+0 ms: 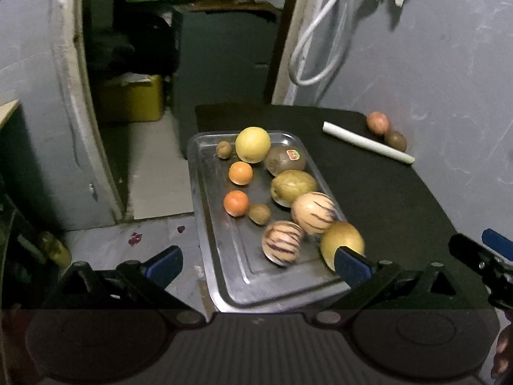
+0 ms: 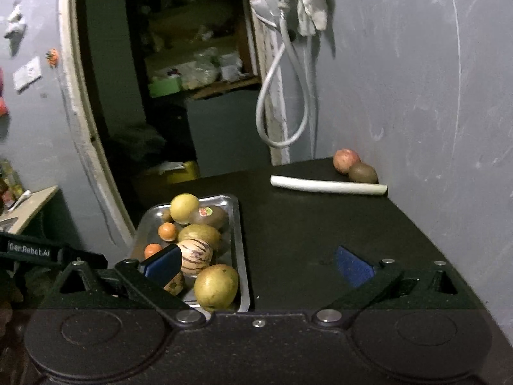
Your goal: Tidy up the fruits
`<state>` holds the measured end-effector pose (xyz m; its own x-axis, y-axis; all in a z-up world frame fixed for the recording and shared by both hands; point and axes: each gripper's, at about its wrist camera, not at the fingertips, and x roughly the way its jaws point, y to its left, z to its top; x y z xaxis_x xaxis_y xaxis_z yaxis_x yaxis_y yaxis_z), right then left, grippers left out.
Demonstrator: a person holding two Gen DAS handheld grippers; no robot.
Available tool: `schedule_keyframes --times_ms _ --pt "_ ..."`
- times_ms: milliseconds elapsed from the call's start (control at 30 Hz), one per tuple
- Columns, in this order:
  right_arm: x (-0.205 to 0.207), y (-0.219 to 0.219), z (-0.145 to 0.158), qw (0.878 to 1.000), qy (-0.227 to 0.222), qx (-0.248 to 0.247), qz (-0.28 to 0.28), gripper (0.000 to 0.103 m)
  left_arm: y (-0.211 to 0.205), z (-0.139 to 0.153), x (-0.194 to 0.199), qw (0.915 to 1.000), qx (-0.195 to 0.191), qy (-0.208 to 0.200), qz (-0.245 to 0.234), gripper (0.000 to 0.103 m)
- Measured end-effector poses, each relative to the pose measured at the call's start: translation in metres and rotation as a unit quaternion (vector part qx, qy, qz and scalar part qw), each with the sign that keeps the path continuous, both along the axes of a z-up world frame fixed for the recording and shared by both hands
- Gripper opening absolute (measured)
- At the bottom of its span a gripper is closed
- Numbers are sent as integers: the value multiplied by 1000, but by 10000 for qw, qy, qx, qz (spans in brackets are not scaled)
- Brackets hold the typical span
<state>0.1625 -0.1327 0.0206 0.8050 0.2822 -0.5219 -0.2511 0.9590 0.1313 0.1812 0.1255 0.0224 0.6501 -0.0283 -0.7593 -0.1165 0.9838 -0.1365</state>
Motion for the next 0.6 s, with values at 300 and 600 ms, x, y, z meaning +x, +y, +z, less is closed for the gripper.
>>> schedule_keyframes --times_ms 300,600 --pt "-25 -11 10 9998 -208 -18 59 102 -14 1 -39 9996 145 -93 228 102" --pt "-49 -2 4 9986 -399 -9 -356 102 -6 -10 -54 9993 301 -207 -56 102"
